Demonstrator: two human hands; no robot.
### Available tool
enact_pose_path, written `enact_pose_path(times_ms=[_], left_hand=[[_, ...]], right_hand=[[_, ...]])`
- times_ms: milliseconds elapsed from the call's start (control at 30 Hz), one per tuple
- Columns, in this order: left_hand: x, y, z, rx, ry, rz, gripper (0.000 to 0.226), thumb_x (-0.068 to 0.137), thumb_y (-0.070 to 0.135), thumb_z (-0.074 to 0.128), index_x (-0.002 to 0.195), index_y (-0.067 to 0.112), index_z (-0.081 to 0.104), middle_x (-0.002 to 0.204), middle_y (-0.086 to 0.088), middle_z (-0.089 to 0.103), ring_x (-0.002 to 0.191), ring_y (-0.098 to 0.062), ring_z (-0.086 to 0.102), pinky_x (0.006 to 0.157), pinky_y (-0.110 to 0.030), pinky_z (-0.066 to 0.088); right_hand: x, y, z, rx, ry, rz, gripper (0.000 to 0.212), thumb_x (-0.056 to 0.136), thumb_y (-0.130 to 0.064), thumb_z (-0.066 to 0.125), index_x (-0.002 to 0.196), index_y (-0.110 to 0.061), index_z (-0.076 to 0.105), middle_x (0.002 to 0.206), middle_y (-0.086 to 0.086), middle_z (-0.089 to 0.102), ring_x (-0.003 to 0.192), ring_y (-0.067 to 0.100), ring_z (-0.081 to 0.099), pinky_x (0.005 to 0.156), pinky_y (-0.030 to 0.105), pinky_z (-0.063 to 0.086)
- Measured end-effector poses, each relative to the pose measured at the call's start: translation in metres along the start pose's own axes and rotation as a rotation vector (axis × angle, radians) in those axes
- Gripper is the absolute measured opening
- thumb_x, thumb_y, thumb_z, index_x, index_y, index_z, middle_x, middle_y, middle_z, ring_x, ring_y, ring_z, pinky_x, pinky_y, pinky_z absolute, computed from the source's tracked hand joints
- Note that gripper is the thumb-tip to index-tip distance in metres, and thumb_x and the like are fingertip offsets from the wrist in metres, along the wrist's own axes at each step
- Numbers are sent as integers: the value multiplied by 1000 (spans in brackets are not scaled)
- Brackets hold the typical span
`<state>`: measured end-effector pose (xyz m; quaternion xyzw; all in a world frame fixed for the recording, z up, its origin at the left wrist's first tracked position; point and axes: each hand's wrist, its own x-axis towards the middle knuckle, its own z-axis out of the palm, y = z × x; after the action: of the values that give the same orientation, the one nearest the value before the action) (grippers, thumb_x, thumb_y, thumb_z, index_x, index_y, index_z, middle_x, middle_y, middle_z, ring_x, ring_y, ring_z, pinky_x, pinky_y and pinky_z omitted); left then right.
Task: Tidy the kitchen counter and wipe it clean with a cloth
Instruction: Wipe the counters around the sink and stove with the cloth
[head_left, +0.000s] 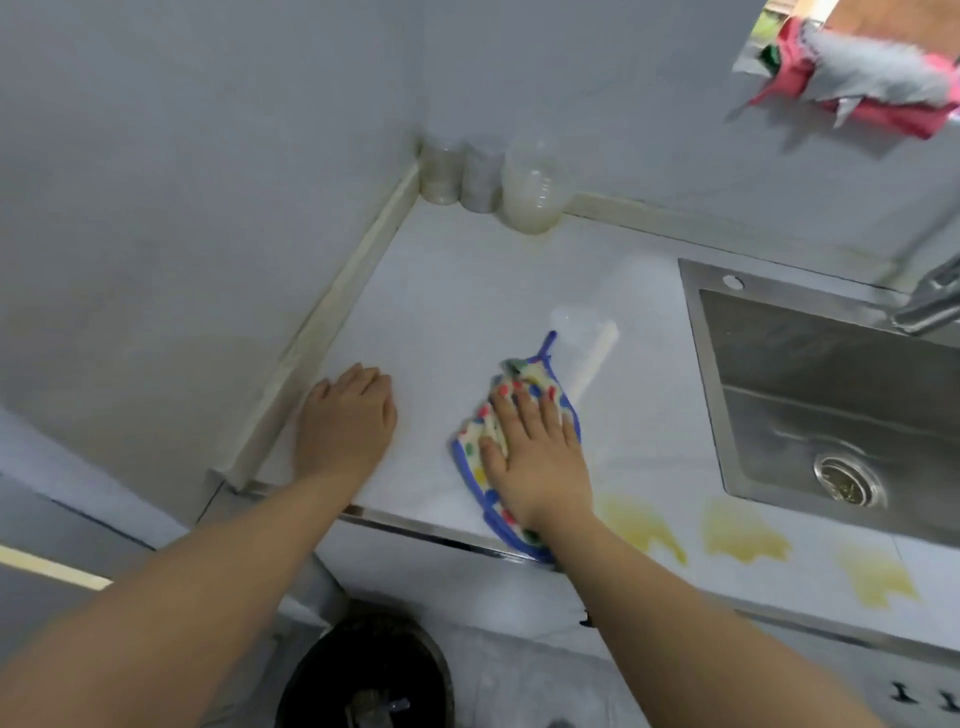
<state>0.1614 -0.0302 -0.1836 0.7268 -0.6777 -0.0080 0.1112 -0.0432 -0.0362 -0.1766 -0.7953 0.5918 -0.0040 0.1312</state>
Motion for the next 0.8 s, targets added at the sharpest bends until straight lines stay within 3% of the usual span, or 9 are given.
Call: enact_pose_path(times_ms=[100,200,267,333,400,467,600,667,800], left_hand=[[-4,3,-2,-19,-4,241,47,83,31,39,107,5,70,104,-12,72,97,-30,69,76,-46,55],[-3,3,-5,-1,-56,327,56,83,40,36,121,9,63,117,-10,68,108,-32,64,84,-47,51],[0,4,-6,-18,-76,298,60,86,43,30,126,10,60,125,-10,63,117,-31,59,93,-46,46],[1,8,-6,13,-121,262,58,94,45,23,140,16,43,147,-4,42,138,-23,37,110,-40,29],[3,7,-4,59,-215,233,53,101,42,19,150,24,17,158,4,13,147,-15,9,117,-35,9],[3,9,-7,93,-311,210,54,101,42,13,151,26,2,159,8,-2,147,-13,-4,119,-33,1],[3,21,-11,121,-381,140,54,102,36,13,151,19,0,160,3,-5,147,-17,-6,120,-37,0],[1,41,-10,71,-396,37,57,101,37,18,151,14,3,160,-1,-4,147,-22,-7,120,-40,-1],[-9,72,-3,57,-431,-108,75,96,56,14,150,9,-8,158,-4,-15,146,-23,-14,118,-46,-8]], right_hand=[[-19,20,-6,19,30,301,60,98,-44,15,151,-23,-3,160,1,-7,147,25,-13,120,41,-6],[-29,-10,0,72,65,335,60,100,-42,17,151,-21,-4,160,4,-8,146,29,-13,118,44,-8],[-32,-25,7,70,54,188,59,99,-44,15,151,-23,-4,160,3,-9,146,28,-15,117,43,-10],[-35,-14,5,38,4,88,58,99,-47,15,151,-28,-5,160,-2,-9,146,24,-16,118,41,-10],[-39,18,-1,5,-4,122,58,99,-47,17,150,-31,-5,159,-6,-9,147,20,-15,119,40,-9],[-54,53,-8,8,30,291,58,99,-46,16,150,-29,-5,160,-4,-9,147,21,-13,119,41,-8],[-75,74,-14,45,72,589,60,99,-43,16,151,-25,-6,160,2,-8,146,26,-14,120,44,-5],[-72,54,-11,67,81,561,61,98,-43,17,151,-22,-7,160,5,-9,146,30,-15,119,46,-5],[-77,33,-3,70,25,328,60,99,-47,15,150,-26,-10,159,0,-13,146,24,-17,117,41,-11]])
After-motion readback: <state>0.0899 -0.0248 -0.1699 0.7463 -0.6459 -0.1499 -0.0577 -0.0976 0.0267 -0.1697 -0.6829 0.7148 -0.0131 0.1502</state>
